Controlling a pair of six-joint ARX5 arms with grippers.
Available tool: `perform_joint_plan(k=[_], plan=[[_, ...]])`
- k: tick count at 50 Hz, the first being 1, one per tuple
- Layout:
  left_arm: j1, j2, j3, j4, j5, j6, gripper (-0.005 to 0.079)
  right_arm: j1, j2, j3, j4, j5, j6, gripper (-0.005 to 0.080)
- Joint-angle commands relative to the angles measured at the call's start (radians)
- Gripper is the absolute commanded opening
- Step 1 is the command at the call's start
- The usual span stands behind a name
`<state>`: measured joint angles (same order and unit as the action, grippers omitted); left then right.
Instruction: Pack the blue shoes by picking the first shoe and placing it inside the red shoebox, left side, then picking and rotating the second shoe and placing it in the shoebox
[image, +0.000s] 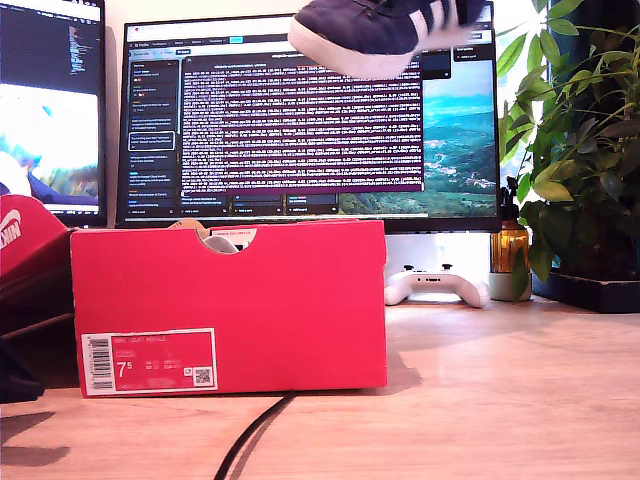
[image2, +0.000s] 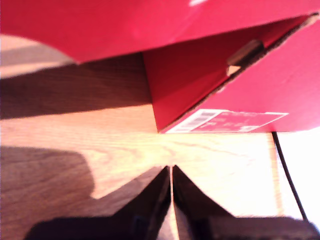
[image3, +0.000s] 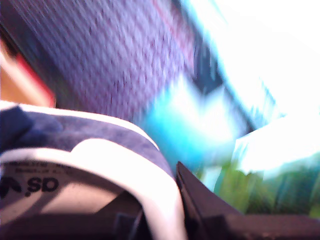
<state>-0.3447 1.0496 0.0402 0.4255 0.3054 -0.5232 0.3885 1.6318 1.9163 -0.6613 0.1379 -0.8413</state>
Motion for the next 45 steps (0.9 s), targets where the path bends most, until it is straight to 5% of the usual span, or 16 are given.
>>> perform_joint_plan(k=[1,19,45], plan=[[-0.002,0.005,-0.018,0.007,0.000,0.007,-0.0021,0.018,0.042,0.034,0.064,-0.037,-0.017,-0.0011],[-0.002,0.005,-0.018,0.007,0.000,0.006,-0.0021,0.067,0.141,0.034,0.166,-0.130,-0.128,-0.0011],[-0.002,0.004,-0.018,0.085,-0.018,0.008,-0.0021,0.129,0.280,0.034,0.190,-0.132,-0.207,-0.0011]])
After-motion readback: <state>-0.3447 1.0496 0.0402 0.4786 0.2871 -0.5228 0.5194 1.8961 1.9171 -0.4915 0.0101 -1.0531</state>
